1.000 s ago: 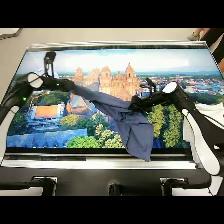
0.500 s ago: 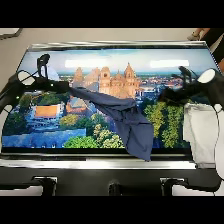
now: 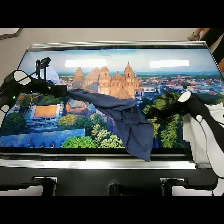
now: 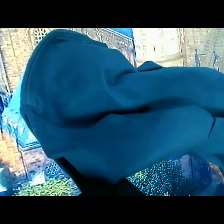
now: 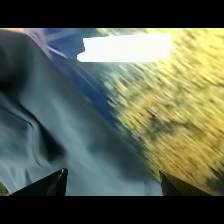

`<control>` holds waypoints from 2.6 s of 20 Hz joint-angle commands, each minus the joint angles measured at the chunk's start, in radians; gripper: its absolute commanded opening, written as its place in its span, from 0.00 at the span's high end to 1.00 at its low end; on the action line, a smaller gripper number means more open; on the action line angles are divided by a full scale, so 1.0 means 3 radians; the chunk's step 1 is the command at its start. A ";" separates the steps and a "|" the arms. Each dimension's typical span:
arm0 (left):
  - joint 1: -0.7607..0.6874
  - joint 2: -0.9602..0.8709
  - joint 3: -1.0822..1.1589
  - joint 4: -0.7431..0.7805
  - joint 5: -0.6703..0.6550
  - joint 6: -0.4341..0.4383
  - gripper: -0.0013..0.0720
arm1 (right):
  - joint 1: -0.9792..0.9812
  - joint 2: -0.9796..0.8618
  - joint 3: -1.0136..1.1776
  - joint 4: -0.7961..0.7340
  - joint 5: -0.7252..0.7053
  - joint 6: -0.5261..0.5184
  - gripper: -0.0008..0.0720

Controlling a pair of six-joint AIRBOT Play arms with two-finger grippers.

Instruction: Fold the shirts.

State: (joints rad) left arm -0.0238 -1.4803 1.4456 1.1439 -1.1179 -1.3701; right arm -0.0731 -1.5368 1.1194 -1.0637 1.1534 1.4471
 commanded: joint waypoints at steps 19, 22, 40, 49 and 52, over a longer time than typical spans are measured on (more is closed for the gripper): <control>0.0968 0.1064 0.1905 0.0028 0.0062 -0.0072 0.95 | 0.0359 0.1465 0.2134 -0.1900 -0.0402 0.0515 0.92; 0.1166 0.1490 0.1963 0.0025 0.0379 -0.0248 0.95 | 0.0359 0.1905 0.2157 -0.1872 -0.0449 0.0580 0.92; 0.0949 0.0421 0.1209 0.0023 0.0540 0.0201 0.95 | 0.0359 0.1334 0.0532 -0.0908 0.0868 0.1066 0.92; 0.0384 -0.0889 0.1202 0.0025 0.0467 0.0267 0.95 | 0.0359 -0.0001 0.0291 -0.0506 -0.1225 0.1438 0.92; 0.0313 -0.0950 0.1202 0.0024 0.0189 0.0263 0.93 | 0.0357 0.0019 0.0378 -0.0495 -0.1202 0.1436 0.81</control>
State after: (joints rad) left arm 0.0971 -1.7241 1.8072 1.1542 -0.9798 -1.2900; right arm 0.0334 -1.5036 1.2194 -1.2411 0.8478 1.8637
